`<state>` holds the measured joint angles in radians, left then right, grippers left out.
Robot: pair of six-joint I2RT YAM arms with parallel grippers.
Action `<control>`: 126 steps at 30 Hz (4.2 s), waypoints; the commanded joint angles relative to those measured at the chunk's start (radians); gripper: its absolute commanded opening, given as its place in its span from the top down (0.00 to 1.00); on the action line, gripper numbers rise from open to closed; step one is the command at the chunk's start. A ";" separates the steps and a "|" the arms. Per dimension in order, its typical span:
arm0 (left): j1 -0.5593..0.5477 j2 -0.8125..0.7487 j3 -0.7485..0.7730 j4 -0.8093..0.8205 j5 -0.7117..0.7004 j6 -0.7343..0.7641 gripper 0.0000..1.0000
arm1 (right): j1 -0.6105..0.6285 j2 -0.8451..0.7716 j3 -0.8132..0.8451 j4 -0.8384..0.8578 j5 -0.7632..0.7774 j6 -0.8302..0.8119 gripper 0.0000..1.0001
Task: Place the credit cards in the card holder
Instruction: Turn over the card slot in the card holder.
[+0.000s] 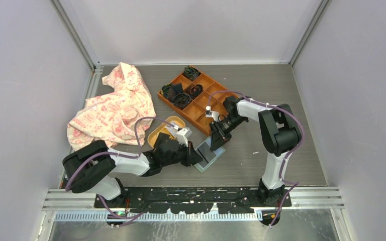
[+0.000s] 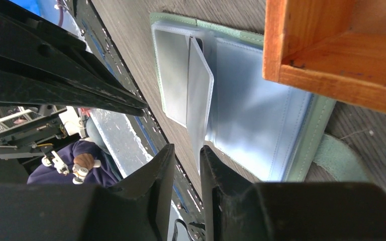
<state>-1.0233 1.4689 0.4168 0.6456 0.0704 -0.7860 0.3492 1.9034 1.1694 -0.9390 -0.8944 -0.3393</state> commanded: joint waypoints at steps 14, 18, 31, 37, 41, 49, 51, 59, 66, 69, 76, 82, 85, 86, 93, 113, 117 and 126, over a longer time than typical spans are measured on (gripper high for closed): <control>-0.004 0.087 0.118 -0.103 -0.106 0.017 1.00 | -0.002 0.003 0.026 0.010 -0.079 0.018 0.67; -0.004 0.130 0.157 -0.106 -0.092 0.022 1.00 | -0.001 0.004 0.024 0.011 -0.081 0.019 0.66; -0.001 0.155 0.169 -0.102 -0.091 0.018 1.00 | -0.002 0.009 0.024 0.006 -0.104 0.014 0.64; -0.001 0.066 0.140 -0.159 -0.101 0.016 0.99 | -0.001 0.013 0.026 0.005 -0.103 0.014 0.64; -0.001 0.074 0.144 -0.177 -0.091 0.009 0.99 | -0.001 0.011 0.026 0.006 -0.104 0.017 0.64; -0.002 0.134 0.191 -0.233 -0.077 0.007 1.00 | -0.002 0.011 0.024 0.005 -0.107 0.016 0.64; -0.001 0.134 0.197 -0.249 -0.083 0.008 1.00 | -0.001 0.012 0.024 0.005 -0.109 0.016 0.64; 0.000 0.184 0.237 -0.238 -0.075 0.011 1.00 | 0.002 0.012 0.024 0.005 -0.113 0.017 0.63; 0.001 0.225 0.232 -0.145 -0.080 0.029 1.00 | 0.004 0.010 0.021 0.019 -0.070 0.025 0.61; 0.004 0.244 0.217 -0.088 -0.084 0.034 1.00 | 0.010 -0.001 0.015 0.038 -0.027 0.041 0.61; 0.009 0.232 0.178 -0.005 -0.098 0.046 0.97 | 0.045 -0.076 -0.009 0.104 0.102 0.076 0.67; 0.009 0.113 0.112 0.000 -0.119 0.054 0.88 | 0.094 -0.150 -0.023 0.152 0.212 0.096 0.86; 0.008 0.018 0.069 -0.040 -0.140 0.061 0.86 | 0.098 -0.187 -0.034 0.170 0.253 0.109 0.91; 0.008 -0.016 0.055 -0.058 -0.150 0.062 0.85 | 0.100 -0.201 -0.041 0.181 0.271 0.113 0.92; 0.010 -0.308 -0.039 -0.268 -0.223 0.088 0.77 | 0.171 -0.278 -0.074 0.227 0.437 0.101 0.92; 0.014 -0.997 -0.186 -0.724 -0.385 0.056 0.54 | 0.342 -0.260 0.000 0.089 0.196 -0.017 0.57; 0.014 -0.944 -0.153 -0.723 -0.384 0.083 0.47 | 0.331 -0.308 0.017 0.084 0.203 -0.053 0.57; 0.089 -0.892 -0.054 -0.828 -0.412 0.111 0.36 | 0.321 -0.424 0.120 0.320 0.348 -0.133 0.01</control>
<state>-0.9890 0.5919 0.2909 -0.1535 -0.3164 -0.6983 0.6781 1.5162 1.1873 -0.7826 -0.5838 -0.4149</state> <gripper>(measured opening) 0.625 0.872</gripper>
